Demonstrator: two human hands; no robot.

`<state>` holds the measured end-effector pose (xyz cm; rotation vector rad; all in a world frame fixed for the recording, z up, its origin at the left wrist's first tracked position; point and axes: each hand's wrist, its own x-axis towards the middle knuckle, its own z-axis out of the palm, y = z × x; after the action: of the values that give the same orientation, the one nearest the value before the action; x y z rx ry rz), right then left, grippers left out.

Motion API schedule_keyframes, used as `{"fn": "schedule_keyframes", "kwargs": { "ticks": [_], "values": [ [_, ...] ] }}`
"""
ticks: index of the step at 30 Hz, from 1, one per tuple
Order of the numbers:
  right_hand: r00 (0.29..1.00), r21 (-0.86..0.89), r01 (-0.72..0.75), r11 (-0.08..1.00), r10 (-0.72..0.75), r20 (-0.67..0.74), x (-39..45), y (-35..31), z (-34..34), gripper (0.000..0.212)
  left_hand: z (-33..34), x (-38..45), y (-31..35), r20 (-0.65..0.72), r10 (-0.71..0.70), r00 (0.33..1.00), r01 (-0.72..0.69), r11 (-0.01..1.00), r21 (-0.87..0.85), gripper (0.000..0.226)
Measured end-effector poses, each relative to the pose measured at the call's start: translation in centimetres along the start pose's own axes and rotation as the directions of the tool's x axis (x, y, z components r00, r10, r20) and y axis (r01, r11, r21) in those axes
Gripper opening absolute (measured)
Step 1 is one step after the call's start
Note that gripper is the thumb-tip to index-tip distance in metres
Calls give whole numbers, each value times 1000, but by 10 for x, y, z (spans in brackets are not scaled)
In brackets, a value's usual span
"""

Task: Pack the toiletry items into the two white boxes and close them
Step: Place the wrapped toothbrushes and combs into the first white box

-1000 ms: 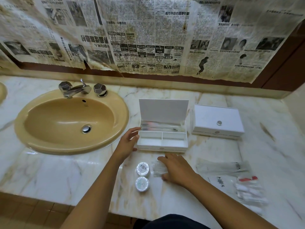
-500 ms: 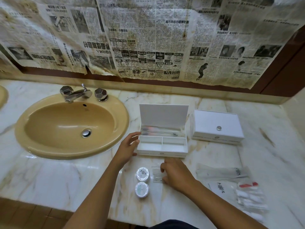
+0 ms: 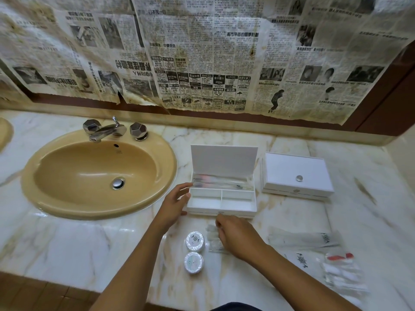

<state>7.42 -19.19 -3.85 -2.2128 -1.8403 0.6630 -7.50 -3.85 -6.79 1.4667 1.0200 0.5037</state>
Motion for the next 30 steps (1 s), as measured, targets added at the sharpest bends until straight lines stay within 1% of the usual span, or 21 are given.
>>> {"fn": "schedule_keyframes", "kwargs": {
  "ticks": [6,7,10,11,15,17,20,23,26,30],
  "values": [
    [1000,92,-1,996,0,16,1,-1,1,35,0,0,-1,-4,1,1000,-1,1000,8,27],
    [1000,104,-3,995,1,15,1,-1,2,35,0,0,-1,-4,2,1000,-2,1000,8,27],
    [1000,135,-14,991,15,-5,3,-1,3,22,0,0,-1,-3,3,1000,-3,1000,7,27],
    [1000,150,-23,988,24,-10,3,-1,2,22,0,0,-1,-4,2,1000,-2,1000,8,27],
    [999,196,-31,980,38,-30,6,-2,-6,25,0,1,-1,-5,-2,1000,2,1000,-1,26],
    [996,228,-25,973,43,-75,9,0,-13,27,0,1,-1,-4,-3,1000,3,1000,-2,26],
    [986,245,-37,969,75,-148,14,3,-27,37,0,1,-1,-1,-3,1000,3,1000,1,26],
    [978,250,-103,963,144,-152,20,12,-38,43,-1,1,-1,1,-2,1000,2,1000,3,25],
    [968,217,-182,959,214,-133,25,21,-44,36,0,1,0,1,1,1000,-1,1000,2,25],
    [952,195,-207,959,244,-188,28,28,-45,19,-1,2,-1,-2,0,1000,0,1000,2,25]
  ]
}}
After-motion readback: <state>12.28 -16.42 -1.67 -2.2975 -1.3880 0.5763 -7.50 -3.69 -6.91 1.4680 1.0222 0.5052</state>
